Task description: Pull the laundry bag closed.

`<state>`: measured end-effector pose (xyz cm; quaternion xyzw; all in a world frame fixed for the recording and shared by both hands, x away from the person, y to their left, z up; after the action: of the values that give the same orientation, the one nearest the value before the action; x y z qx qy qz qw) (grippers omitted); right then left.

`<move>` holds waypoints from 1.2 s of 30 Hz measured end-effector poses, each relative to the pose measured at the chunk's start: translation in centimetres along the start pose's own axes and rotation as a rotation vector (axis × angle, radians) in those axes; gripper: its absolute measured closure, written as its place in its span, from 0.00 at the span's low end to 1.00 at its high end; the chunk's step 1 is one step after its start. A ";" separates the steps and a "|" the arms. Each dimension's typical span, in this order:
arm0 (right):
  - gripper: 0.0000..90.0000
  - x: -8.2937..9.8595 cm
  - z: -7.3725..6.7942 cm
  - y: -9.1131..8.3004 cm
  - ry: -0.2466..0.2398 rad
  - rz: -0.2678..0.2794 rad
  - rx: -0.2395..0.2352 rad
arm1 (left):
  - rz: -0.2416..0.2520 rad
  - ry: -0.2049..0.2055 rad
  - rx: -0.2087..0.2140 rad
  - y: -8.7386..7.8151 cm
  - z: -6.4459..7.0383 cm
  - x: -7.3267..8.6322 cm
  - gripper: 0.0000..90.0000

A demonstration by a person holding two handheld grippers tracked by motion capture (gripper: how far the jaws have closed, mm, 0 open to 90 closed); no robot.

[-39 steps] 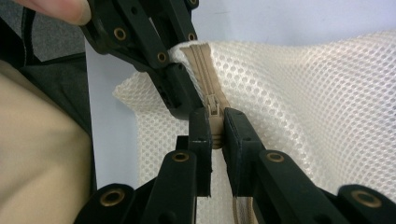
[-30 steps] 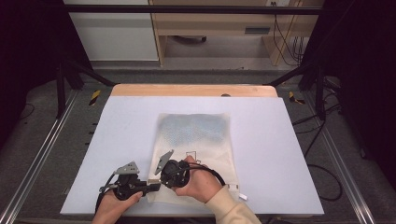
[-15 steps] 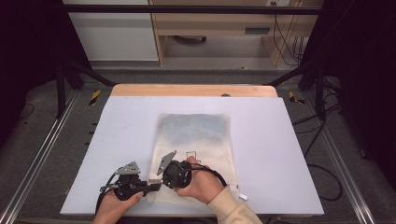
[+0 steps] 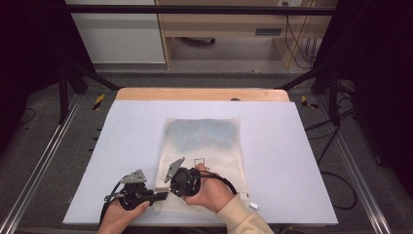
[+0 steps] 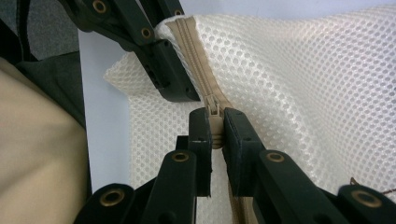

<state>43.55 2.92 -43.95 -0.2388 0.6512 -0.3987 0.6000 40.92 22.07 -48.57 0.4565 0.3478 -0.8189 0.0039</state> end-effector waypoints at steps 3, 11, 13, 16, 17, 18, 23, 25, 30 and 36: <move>0.91 0.2 0.0 -0.1 0.000 -0.003 0.003 | -0.001 -0.001 0.005 0.0 0.1 0.0 0.94; 0.91 0.8 0.0 -0.4 0.016 -0.001 0.009 | -0.006 0.008 0.009 0.1 0.2 -0.1 0.94; 0.91 1.0 0.1 -0.5 0.015 0.002 0.006 | -0.006 0.009 0.011 0.2 0.3 -0.1 0.94; 0.91 1.2 0.1 -0.7 0.018 0.000 0.012 | -0.006 0.010 0.016 0.2 0.3 -0.1 0.94; 0.91 1.3 0.1 -0.8 0.027 0.001 0.013 | -0.007 0.010 0.018 0.3 0.3 -0.1 0.94; 0.91 1.3 0.2 -0.8 0.025 0.004 0.011 | -0.006 0.008 0.018 0.3 0.3 0.0 0.94; 0.91 1.8 0.2 -1.0 0.038 0.012 0.011 | -0.007 0.008 0.025 0.3 0.4 0.0 0.94; 0.91 1.9 0.2 -1.1 0.037 0.013 0.014 | -0.008 0.012 0.027 0.4 0.5 0.0 0.94; 0.91 2.2 0.1 -1.4 0.048 0.007 0.022 | -0.008 0.008 0.034 0.4 0.5 0.0 0.94; 0.91 2.6 0.2 -1.8 0.055 0.014 0.029 | -0.005 0.009 0.036 0.4 0.5 0.0 0.94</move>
<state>42.99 -0.17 -44.04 -0.2144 0.6633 -0.4105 0.5879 40.67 21.47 -48.65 0.4593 0.3343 -0.8229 -0.0081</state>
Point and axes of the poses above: each handheld gripper's, and its own axes: y roughly forward along the jaws, x roughly out of its underside, z roughly to its right, the point moved 1 cm from there along y, roughly forward along the jaws, and after that the axes turned 3 degrees about z, right-handed, at the moved point
